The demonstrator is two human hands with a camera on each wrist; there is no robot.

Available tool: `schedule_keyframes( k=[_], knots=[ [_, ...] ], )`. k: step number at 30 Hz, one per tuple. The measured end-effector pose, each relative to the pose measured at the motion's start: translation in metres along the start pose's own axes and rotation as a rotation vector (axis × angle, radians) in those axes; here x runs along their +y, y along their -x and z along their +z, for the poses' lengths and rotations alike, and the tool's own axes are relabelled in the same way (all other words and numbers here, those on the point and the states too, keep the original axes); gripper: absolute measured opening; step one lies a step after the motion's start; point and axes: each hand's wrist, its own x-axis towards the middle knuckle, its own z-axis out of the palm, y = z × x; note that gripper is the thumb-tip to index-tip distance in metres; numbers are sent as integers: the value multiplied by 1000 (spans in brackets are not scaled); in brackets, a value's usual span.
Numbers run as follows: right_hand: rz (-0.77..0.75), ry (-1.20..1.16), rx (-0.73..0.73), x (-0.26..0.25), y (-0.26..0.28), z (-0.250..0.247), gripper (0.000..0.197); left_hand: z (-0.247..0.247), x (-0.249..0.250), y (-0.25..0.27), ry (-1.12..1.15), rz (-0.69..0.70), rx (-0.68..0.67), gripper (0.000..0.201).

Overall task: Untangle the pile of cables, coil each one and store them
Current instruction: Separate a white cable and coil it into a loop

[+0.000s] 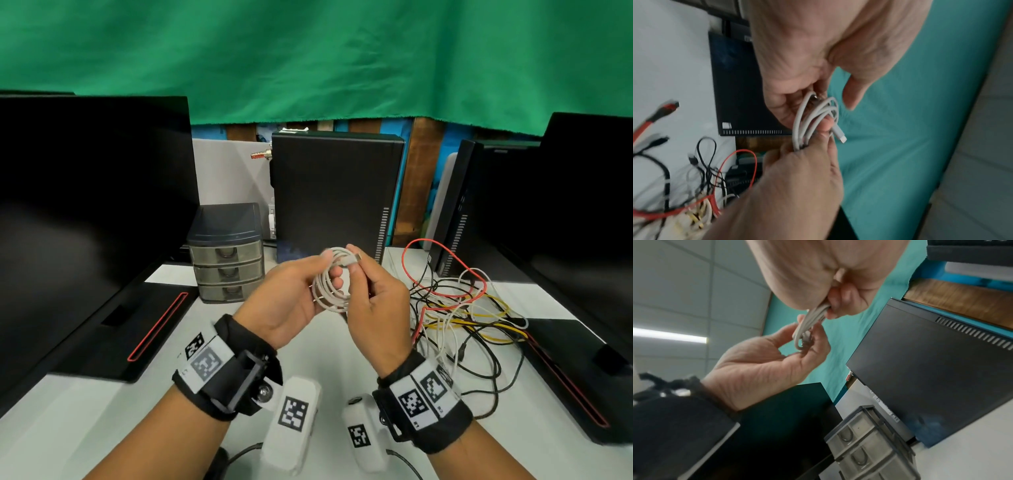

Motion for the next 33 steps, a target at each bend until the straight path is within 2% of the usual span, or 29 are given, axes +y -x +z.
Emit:
schedule_keyframes(
  k=[2,4,8,14,17,22,26,29,33],
  knots=[
    [-18,93,-24,2,3,-4,34,0,-4,-2,-82,59,42,30],
    [-46,147,-72,1,3,-12,39,0,-6,-2,-146,86,49,31],
    [-112,44,-163,-3,-1,-23,36,1,-7,-1,-215,87,36,36],
    [-361,246,-33,7,-5,-26,29,2,-7,-1,-252,101,49,36],
    [-466,339,-26,8,-3,-26,23,3,-10,-2,-265,94,72,38],
    [-426,571,-126,5,-7,-27,16,3,-13,-3,-331,117,73,28],
    [-479,814,-185,-6,-14,-30,15,0,-14,-5,-405,158,103,24],
    [-471,840,-202,-12,-16,-29,15,-3,-14,-8,-573,271,150,23],
    [-296,681,-309,-13,-19,-33,15,-7,-18,-10,-783,398,168,19]
  ],
)
